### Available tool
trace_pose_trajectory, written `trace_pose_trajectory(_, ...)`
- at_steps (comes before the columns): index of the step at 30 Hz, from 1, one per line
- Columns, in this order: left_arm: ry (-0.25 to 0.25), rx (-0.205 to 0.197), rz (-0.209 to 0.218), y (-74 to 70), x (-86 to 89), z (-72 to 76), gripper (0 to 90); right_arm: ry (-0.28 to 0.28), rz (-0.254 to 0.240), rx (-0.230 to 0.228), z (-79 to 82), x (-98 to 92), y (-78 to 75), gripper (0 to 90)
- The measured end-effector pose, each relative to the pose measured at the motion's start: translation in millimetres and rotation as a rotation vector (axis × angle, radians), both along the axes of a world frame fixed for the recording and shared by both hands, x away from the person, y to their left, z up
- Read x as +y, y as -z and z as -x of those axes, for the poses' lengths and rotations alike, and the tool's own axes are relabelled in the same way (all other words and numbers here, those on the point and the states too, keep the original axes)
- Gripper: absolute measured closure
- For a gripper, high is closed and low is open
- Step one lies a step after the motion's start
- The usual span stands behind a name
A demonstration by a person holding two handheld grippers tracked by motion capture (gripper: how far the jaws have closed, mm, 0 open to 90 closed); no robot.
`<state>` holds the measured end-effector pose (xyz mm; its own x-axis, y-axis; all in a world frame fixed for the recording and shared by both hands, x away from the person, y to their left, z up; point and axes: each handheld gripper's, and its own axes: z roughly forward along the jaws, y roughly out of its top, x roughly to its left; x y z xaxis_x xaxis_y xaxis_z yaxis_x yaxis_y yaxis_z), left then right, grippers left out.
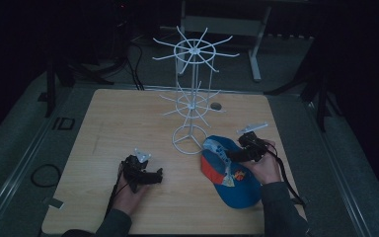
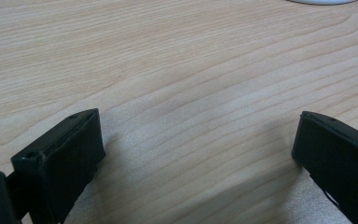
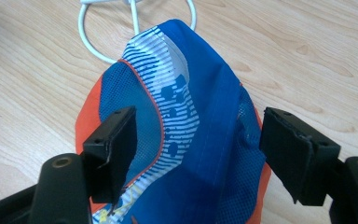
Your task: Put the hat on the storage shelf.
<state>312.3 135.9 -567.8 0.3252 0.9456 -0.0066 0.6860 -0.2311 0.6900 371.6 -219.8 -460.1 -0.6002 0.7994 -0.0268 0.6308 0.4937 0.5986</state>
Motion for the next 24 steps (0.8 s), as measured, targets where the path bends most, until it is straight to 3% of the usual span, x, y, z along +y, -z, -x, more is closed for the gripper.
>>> trace_pose_trajectory(4, 0.0, 0.001, 0.001, 0.0, -0.1, 0.1, 2.4, -0.03, 0.023, 0.015, -8.3, 4.4, 3.0, 27.6)
trace_pose_trajectory(24, 0.001, 0.002, 0.0, -0.1, 0.0, 0.1, 2.4, -0.039, 0.092, 0.077, -49.9, 21.8, 11.1, 30.5)
